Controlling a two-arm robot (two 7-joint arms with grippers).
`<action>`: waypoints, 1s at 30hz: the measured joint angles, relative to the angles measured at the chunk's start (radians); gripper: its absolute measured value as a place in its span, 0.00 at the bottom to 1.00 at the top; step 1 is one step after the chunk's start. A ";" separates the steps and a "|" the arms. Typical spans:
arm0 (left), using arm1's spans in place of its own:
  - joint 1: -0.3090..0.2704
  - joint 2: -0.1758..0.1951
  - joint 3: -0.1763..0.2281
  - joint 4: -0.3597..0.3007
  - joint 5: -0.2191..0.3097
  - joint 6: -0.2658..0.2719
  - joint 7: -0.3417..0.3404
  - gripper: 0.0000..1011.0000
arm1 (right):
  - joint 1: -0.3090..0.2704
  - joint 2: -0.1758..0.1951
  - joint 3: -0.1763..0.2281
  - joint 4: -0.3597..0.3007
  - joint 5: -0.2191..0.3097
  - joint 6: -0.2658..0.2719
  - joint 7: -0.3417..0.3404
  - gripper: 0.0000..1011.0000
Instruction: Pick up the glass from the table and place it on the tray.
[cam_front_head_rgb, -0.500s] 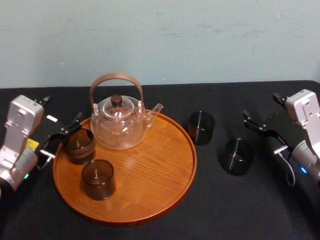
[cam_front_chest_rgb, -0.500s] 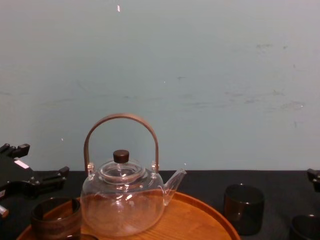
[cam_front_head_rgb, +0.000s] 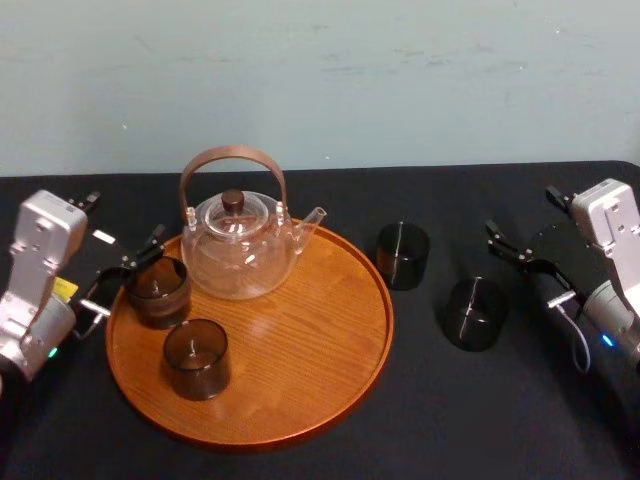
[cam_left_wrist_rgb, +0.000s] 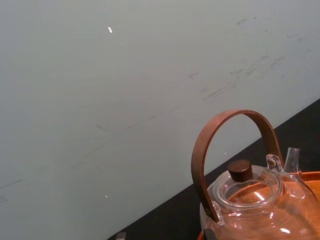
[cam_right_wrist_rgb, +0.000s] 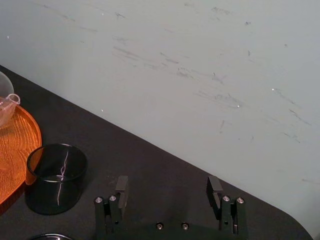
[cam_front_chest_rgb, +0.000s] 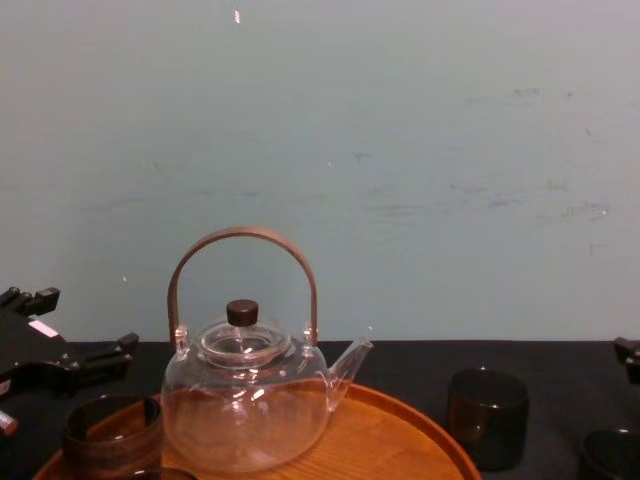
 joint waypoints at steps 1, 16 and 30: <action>0.000 0.000 0.000 0.000 0.000 0.000 0.000 0.99 | 0.000 0.000 0.000 0.000 0.000 0.000 0.000 0.99; 0.000 0.000 0.000 0.000 0.000 0.000 0.000 0.99 | 0.000 0.000 0.000 0.000 0.000 0.000 0.000 0.99; 0.000 0.000 0.000 0.000 0.000 0.000 0.000 0.99 | 0.000 0.000 0.000 0.000 0.000 0.000 0.000 0.99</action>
